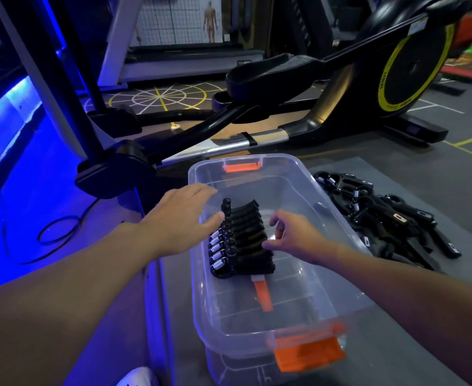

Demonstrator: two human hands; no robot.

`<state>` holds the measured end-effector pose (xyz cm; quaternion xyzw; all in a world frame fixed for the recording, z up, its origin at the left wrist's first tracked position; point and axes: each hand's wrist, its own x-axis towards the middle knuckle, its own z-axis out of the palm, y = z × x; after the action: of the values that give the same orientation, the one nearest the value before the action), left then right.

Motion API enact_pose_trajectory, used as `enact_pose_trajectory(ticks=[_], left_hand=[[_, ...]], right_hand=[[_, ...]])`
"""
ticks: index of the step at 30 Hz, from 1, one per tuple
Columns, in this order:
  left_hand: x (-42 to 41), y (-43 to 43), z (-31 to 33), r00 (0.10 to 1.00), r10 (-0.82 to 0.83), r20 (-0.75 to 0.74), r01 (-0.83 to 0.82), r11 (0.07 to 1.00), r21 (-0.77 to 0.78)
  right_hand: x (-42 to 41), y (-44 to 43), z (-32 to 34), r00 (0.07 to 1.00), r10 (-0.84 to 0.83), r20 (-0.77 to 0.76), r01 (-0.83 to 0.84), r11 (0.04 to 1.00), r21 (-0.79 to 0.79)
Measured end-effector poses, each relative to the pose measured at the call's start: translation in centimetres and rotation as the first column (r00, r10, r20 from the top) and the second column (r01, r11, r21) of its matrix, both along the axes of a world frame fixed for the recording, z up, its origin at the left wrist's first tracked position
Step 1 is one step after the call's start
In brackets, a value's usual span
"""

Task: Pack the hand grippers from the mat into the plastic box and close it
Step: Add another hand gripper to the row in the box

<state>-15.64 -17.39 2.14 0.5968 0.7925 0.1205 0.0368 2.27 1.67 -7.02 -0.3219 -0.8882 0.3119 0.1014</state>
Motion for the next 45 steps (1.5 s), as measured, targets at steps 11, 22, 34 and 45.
enact_pose_trajectory(ticks=[11, 22, 34, 45], left_hand=[[8.8, 7.4, 1.5, 0.991, -0.124, 0.056, 0.117, 0.985, 0.126], [15.7, 11.5, 0.6, 0.957, -0.289, 0.022, 0.287, 0.955, 0.07], [16.5, 13.5, -2.1, 0.947, -0.319, -0.043, 0.318, 0.948, -0.019], [16.4, 14.0, -2.4, 0.947, -0.322, 0.008, 0.322, 0.946, -0.036]], right_hand=[[7.6, 3.0, 8.2, 0.852, -0.321, -0.415, 0.33, 0.943, -0.051], [22.0, 6.7, 0.7, 0.83, -0.558, 0.002, 0.558, 0.829, 0.038], [22.8, 8.4, -9.9, 0.796, -0.605, -0.01, 0.594, 0.786, -0.172], [22.0, 9.0, -11.9, 0.744, -0.668, 0.014, 0.657, 0.727, -0.199]])
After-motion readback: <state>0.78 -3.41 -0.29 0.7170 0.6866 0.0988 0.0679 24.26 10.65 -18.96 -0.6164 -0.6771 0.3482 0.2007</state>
